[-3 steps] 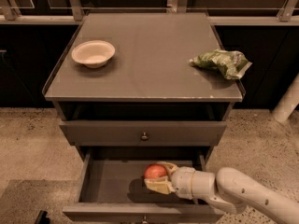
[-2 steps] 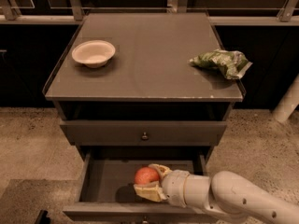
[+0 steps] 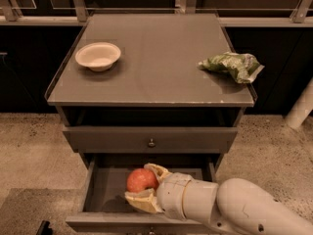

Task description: Pick apple from middle drawer and place on counter

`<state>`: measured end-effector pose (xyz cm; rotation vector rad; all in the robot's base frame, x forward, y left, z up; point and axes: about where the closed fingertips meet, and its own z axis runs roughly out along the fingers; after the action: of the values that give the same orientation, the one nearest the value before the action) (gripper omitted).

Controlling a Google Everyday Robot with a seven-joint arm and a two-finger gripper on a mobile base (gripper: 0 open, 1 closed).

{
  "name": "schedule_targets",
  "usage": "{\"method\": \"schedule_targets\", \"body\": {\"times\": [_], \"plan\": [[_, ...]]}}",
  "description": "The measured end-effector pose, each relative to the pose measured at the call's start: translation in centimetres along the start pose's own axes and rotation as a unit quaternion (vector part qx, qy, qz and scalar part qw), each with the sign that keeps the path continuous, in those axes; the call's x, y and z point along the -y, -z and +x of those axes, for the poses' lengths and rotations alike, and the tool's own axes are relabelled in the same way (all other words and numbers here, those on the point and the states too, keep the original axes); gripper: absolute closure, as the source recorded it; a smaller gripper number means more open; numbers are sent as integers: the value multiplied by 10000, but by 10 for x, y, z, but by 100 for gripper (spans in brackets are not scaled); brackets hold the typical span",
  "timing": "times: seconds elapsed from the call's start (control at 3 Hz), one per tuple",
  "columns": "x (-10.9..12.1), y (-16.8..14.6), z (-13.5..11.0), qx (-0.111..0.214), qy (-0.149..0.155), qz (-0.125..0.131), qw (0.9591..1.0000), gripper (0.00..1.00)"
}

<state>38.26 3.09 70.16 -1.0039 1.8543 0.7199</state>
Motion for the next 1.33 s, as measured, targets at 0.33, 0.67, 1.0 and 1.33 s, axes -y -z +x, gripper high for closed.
{"method": "schedule_targets", "body": {"times": [0.33,0.67,1.0,1.33], "plan": [[0,0,0,0,0,0,10000,100],[7,3,-17,-46,234,-130,9996,100],[28,15,-79,-341,1033,-371,9934,100],[47,29,-141,-731,1599,-531,9830,100]]}}
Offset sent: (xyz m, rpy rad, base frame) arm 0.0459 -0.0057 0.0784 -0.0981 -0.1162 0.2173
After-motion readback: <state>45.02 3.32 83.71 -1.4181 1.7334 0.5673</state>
